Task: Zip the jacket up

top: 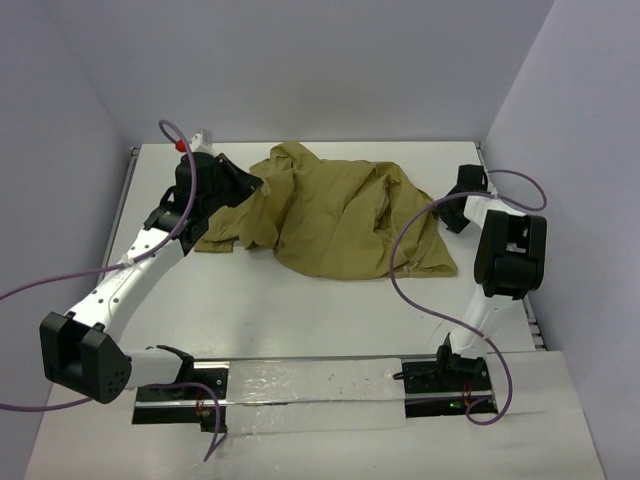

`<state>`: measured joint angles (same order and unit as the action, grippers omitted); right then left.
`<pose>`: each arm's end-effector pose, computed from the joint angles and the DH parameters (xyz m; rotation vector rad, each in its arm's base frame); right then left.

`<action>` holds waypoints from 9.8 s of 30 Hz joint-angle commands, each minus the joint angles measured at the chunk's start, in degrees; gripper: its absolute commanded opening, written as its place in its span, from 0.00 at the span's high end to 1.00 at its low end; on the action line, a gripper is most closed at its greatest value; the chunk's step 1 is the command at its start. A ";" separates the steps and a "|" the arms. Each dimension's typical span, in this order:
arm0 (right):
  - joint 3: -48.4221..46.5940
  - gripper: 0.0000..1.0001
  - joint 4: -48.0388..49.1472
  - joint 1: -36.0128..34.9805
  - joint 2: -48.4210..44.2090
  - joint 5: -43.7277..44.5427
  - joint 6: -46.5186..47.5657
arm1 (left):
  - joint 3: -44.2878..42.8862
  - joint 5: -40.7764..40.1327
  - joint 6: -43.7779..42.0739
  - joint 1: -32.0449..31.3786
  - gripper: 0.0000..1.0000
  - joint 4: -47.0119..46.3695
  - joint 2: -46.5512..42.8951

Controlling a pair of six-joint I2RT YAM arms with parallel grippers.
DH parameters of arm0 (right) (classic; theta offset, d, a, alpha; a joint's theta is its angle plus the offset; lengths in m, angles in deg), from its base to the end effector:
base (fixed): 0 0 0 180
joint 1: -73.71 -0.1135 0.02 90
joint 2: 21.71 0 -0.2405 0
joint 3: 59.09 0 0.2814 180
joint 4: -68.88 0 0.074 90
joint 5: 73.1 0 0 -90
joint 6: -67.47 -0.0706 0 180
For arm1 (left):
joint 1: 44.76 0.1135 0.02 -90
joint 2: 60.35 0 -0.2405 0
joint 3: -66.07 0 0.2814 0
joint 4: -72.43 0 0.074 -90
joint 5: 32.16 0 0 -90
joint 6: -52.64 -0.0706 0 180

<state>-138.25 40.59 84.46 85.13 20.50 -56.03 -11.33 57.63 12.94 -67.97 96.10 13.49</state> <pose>0.4115 -0.0826 0.0932 0.9817 2.3496 0.0752 0.3399 -0.1455 0.3123 -0.4751 1.9611 -0.8408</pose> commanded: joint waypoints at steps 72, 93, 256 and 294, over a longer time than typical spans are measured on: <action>-4.04 0.47 -14.26 -50.21 -16.64 23.71 16.10 | 5.55 -0.24 1.81 0.00 1.00 -2.11 -8.29; -6.70 0.48 -12.38 -54.23 1.46 27.12 21.81 | 5.58 1.00 2.61 -0.07 1.00 -2.28 -8.26; 6.41 1.00 -16.09 -55.79 -28.70 27.61 12.49 | 1.80 0.69 -0.16 -5.80 1.00 -1.78 -0.59; 5.31 0.52 -8.10 -61.88 -12.25 6.88 10.29 | -0.75 0.56 -1.08 -7.74 1.00 0.77 -0.20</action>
<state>-132.03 28.44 21.10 70.51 30.99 -44.38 -11.35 58.11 11.85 -75.18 97.78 13.84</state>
